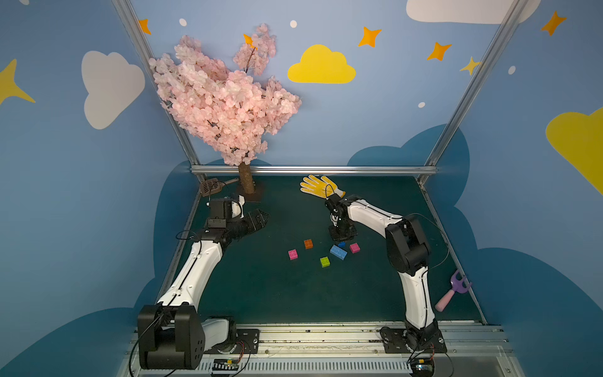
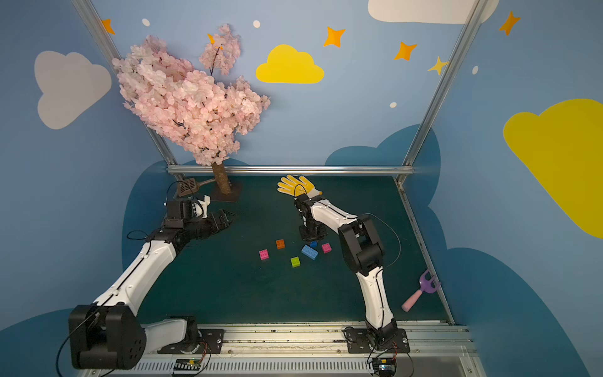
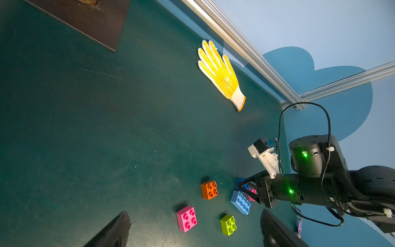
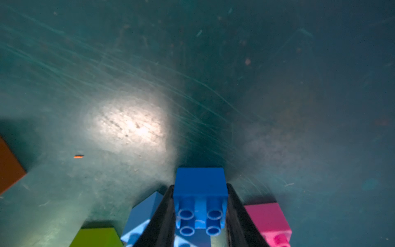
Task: Assemble the letter y with lego
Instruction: Pick up the lego brick from the center of the board.
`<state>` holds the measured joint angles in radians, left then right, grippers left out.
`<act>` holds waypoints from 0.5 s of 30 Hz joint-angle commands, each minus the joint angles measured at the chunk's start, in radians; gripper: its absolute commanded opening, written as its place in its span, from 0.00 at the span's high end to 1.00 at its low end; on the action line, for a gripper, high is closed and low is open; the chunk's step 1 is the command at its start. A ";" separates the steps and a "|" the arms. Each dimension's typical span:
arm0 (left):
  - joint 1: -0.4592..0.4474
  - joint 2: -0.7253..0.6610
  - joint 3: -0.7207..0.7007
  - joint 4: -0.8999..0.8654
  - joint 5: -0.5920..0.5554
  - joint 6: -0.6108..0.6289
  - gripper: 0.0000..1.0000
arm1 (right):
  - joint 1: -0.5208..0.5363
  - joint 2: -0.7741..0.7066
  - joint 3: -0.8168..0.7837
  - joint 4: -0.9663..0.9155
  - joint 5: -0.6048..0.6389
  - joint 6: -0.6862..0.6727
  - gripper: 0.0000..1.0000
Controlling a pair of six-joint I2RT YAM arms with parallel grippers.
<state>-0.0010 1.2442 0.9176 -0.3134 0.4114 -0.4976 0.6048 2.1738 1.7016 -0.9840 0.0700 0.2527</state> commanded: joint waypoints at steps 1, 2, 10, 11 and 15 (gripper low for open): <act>-0.001 -0.019 -0.002 -0.001 0.004 0.026 0.05 | 0.030 -0.084 0.006 0.005 0.033 -0.065 0.81; -0.001 -0.027 -0.007 -0.001 -0.006 0.028 0.05 | 0.035 -0.095 0.005 0.007 0.036 -0.080 0.82; -0.001 -0.021 -0.002 -0.012 -0.011 0.035 0.06 | 0.049 -0.140 0.012 -0.017 -0.041 -0.220 0.85; -0.001 -0.016 0.001 -0.016 -0.007 0.035 0.06 | 0.050 -0.138 0.016 -0.027 -0.054 -0.239 0.86; -0.001 -0.003 0.010 -0.027 0.000 0.035 0.06 | 0.058 -0.130 0.034 -0.062 -0.089 -0.318 0.91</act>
<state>-0.0010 1.2297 0.9173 -0.3149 0.3965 -0.4763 0.6563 2.0533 1.7065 -0.9974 0.0231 0.0185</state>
